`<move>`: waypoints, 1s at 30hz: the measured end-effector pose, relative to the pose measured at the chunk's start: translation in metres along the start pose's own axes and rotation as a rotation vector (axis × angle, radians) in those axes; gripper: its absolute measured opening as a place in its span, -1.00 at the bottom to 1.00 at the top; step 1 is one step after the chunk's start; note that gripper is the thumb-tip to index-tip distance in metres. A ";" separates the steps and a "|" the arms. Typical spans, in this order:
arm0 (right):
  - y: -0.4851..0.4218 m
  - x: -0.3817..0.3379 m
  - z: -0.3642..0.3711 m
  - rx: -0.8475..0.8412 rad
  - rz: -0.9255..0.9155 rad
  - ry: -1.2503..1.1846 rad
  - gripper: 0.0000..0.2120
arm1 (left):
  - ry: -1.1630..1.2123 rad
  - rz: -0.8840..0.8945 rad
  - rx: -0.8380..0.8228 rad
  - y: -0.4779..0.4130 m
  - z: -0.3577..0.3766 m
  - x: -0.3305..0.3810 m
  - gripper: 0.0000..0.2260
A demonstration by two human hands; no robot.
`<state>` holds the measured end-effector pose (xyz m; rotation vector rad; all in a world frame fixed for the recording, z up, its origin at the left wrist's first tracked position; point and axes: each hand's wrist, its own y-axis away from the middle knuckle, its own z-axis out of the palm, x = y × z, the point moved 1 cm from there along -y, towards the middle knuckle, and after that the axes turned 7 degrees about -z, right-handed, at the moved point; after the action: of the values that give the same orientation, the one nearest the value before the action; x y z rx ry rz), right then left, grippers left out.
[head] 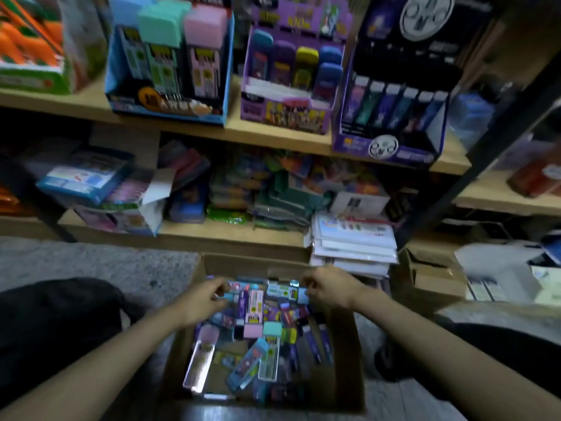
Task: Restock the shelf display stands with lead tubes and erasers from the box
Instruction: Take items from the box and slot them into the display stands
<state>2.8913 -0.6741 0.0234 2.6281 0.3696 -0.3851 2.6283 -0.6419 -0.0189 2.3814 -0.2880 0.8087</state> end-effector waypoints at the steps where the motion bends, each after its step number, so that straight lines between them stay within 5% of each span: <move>1: 0.000 0.010 0.021 -0.038 0.046 -0.031 -0.79 | 0.029 -0.041 -0.004 -0.002 0.016 -0.008 -0.88; 8: -0.015 0.056 0.112 -0.038 0.280 -0.316 -0.69 | 0.081 -0.212 0.037 -0.020 0.085 -0.066 -0.77; 13: -0.047 0.077 0.139 -0.017 0.273 -0.343 -0.38 | 0.109 -0.218 0.086 -0.058 0.085 -0.083 -0.72; 20: -0.065 0.075 0.174 0.246 0.558 -0.651 -0.47 | 0.484 -0.504 0.109 -0.095 0.114 -0.074 -0.77; 28: -0.072 0.046 0.191 0.301 0.703 -0.793 -0.38 | 0.070 -0.629 0.159 -0.110 0.138 -0.047 -0.37; 30: -0.073 0.047 0.192 0.289 0.746 -0.811 -0.39 | 0.090 -0.618 0.124 -0.111 0.141 -0.048 -0.41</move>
<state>2.8715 -0.6927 -0.1858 2.3636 -0.9441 -1.2044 2.6998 -0.6379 -0.1902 2.3303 0.5278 0.6397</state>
